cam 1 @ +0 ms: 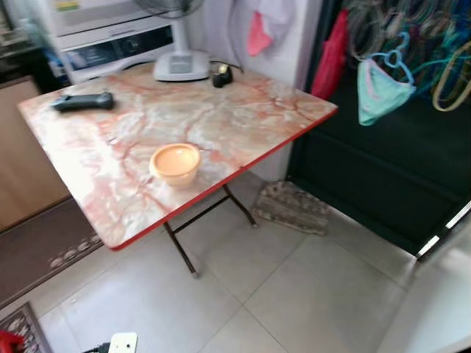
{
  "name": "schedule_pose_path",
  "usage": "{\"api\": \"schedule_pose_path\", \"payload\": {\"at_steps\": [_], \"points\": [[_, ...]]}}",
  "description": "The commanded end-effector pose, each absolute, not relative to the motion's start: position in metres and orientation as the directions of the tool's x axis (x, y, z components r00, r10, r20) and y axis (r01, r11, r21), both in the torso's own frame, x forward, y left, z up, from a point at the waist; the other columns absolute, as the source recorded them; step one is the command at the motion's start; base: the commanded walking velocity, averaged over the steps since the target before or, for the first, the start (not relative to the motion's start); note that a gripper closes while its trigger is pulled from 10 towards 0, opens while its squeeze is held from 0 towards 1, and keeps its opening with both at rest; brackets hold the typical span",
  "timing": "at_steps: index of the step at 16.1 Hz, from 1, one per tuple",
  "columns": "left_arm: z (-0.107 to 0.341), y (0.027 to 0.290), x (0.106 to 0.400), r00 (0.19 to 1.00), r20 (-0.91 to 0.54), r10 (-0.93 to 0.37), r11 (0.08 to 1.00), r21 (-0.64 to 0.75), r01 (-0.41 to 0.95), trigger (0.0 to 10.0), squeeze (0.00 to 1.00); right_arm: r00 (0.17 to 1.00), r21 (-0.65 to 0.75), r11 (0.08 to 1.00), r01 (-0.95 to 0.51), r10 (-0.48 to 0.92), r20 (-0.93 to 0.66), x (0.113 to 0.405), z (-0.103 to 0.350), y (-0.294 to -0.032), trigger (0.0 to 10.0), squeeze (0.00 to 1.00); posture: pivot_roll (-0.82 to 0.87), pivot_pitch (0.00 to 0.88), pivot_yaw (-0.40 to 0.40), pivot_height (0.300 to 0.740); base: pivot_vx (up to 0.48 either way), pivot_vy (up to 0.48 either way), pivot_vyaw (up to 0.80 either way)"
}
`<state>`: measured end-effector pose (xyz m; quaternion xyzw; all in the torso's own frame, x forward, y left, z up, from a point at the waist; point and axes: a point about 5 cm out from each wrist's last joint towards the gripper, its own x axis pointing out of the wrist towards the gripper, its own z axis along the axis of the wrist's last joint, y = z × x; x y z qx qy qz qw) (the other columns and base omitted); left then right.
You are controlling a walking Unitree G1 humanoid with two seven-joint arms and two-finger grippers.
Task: Restocking fridge
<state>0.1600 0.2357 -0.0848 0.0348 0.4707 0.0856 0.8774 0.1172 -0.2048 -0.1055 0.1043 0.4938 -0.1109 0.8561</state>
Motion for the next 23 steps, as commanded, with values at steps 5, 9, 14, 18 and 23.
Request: {"api": "schedule_pose_path", "payload": {"at_steps": [5, 9, 14, 18, 23], "points": [[-0.089, 0.253, 0.135, 0.489, -0.848, 0.204, 0.979, 0.175, -0.105, 10.0, 0.0, 0.484, 0.076, 0.952, 0.296, -0.081, -0.871, 0.116, -0.107, -0.2, 10.0, 0.0, 0.04, 0.0, 0.011, 0.74, 0.0, 0.192, -0.8], [-0.09, 0.243, 0.143, 0.496, -0.848, 0.187, 0.982, 0.167, -0.086, 10.0, 0.0, 0.482, 0.081, 0.95, 0.301, -0.078, -0.873, 0.115, -0.107, -0.198, 10.0, 0.0, 0.05, 0.0, 0.017, 0.74, 0.0, 0.0, -0.8], [-0.094, 0.227, 0.144, 0.49, -0.855, 0.173, 0.985, 0.162, -0.065, 10.0, 0.0, 0.482, 0.08, 0.951, 0.299, -0.078, -0.873, 0.115, -0.107, -0.198, 10.0, 0.0, 0.05, 0.0, 0.017, 0.74, 0.0, 0.0, -0.8], [-0.093, 0.234, 0.141, 0.484, -0.857, 0.18, 0.983, 0.17, -0.064, 10.0, 0.0, 0.48, 0.076, 0.953, 0.294, -0.079, -0.874, 0.115, -0.107, -0.199, 10.0, 0.0, 0.05, 0.0, 0.014, 0.74, 0.0, 0.0, -0.8], [-0.089, 0.247, 0.144, 0.487, -0.853, 0.19, 0.981, 0.187, -0.056, 10.0, 0.0, 0.479, 0.073, 0.953, 0.294, -0.081, -0.874, 0.114, -0.107, -0.199, 10.0, 0.0, 0.04, 0.0, 0.017, 0.74, 0.0, 0.0, -0.8]]}}
